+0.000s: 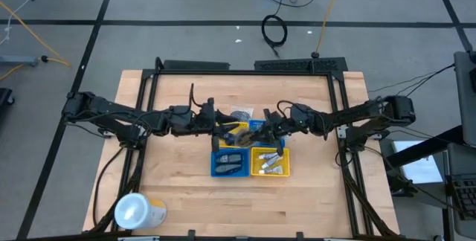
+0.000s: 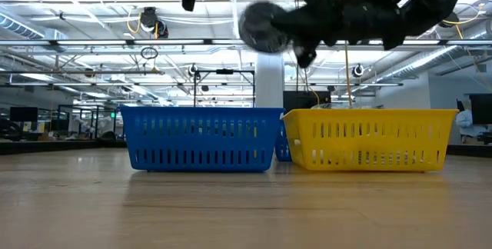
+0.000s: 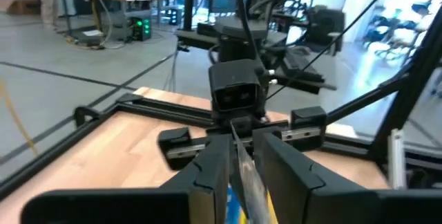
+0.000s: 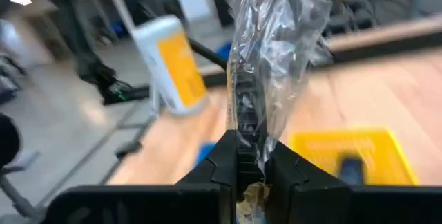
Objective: Pick & Place Travel size toiletries
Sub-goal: Put the black hairbrush into the right blue bin
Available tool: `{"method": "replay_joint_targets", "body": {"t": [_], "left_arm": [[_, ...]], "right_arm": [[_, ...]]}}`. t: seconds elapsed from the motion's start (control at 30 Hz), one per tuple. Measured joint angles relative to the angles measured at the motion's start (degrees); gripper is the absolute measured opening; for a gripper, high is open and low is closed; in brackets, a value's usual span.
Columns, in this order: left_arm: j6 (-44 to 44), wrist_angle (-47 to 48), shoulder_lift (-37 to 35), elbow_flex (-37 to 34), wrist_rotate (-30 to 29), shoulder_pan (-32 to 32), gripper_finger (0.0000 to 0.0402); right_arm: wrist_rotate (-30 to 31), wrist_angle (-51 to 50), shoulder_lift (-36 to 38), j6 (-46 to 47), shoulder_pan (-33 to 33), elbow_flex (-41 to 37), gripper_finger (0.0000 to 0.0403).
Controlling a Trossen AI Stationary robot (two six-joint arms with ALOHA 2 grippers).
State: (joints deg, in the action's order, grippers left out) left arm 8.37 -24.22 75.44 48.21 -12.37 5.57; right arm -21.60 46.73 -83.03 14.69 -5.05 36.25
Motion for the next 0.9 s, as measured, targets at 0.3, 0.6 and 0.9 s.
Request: {"method": "replay_joint_targets", "body": {"t": [0.3,0.6,0.9], "left_arm": [[-0.3,4.6,0.0,0.0,-6.3,0.0,0.0093],[-0.3,6.4,0.0,0.0,-7.7,-0.7,0.0093],[-0.1,8.6,0.0,0.0,-7.8,-1.6,0.0093]], "right_arm": [[14.5,-29.2,11.7,0.9,-0.2,0.0,0.0022],[19.4,-41.1,17.9,4.1,0.8,0.0,0.0022],[23.3,-42.7,16.6,4.1,1.4,-0.1,0.0022]]}}
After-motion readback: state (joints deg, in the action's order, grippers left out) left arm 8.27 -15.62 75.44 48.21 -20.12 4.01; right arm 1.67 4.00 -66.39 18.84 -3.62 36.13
